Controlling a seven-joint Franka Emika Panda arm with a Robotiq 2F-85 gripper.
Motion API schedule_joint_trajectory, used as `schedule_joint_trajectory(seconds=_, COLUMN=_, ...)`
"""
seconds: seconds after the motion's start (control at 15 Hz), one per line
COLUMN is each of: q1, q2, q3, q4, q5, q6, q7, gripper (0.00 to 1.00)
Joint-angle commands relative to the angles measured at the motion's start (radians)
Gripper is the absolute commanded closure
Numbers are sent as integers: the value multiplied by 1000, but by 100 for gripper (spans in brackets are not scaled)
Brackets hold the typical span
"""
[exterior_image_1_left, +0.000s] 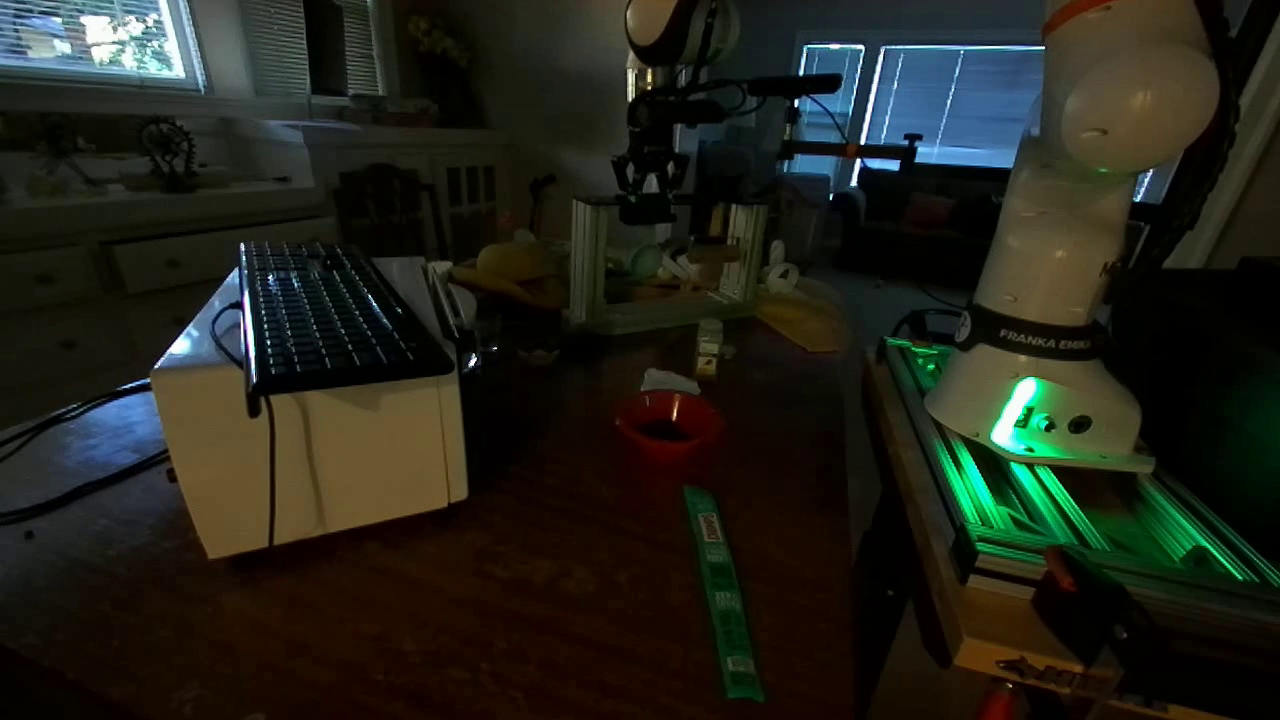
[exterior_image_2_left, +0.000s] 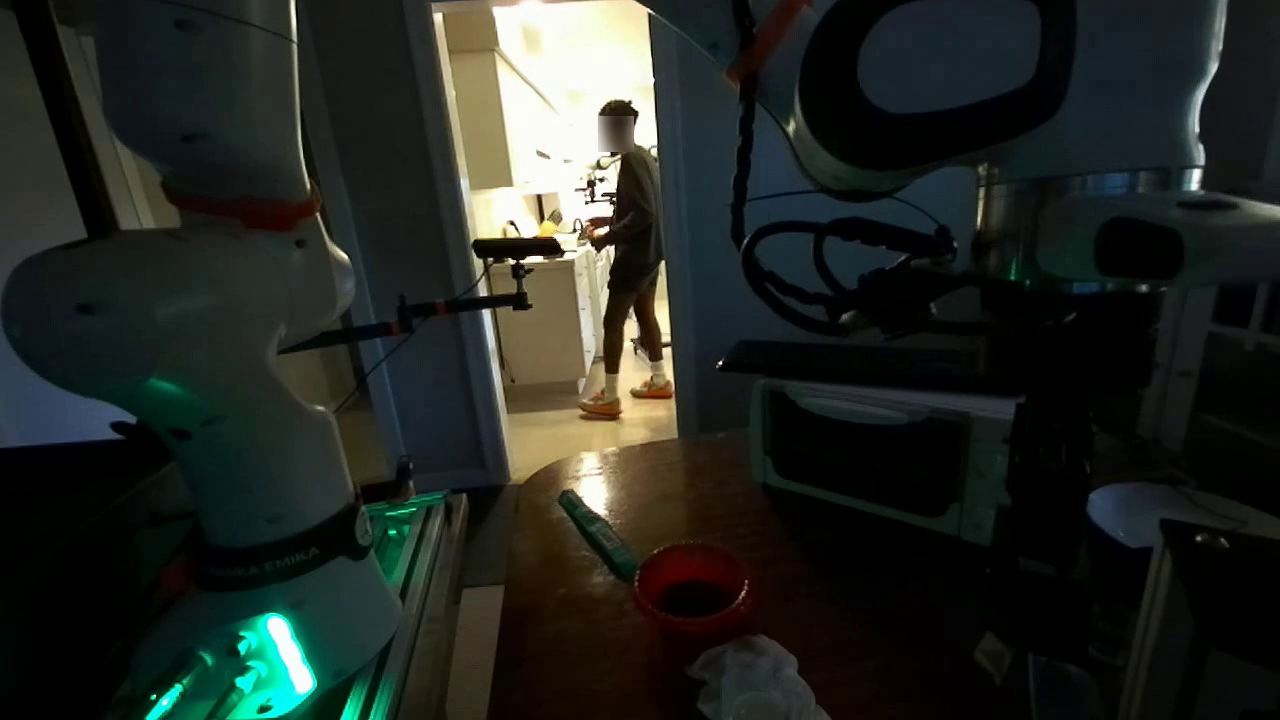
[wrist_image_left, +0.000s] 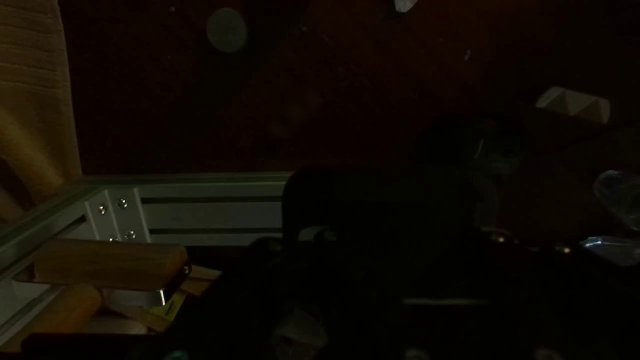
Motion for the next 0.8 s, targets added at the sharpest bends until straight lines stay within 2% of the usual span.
schedule_joint_trajectory(seconds=0.0, q1=-27, q2=14, q3=-13, q4=66, q5=88, q6=-77, q7=-51, gripper=78)
schedule_joint_trajectory(seconds=0.4, q1=-71, q2=26, q3=-33, q4=133, q5=143, q6=-146, q7=-130, gripper=78)
schedule_joint_trajectory(seconds=0.73, q1=-101, q2=66, q3=-37, q4=182, q5=170, q6=-144, q7=-218, gripper=78)
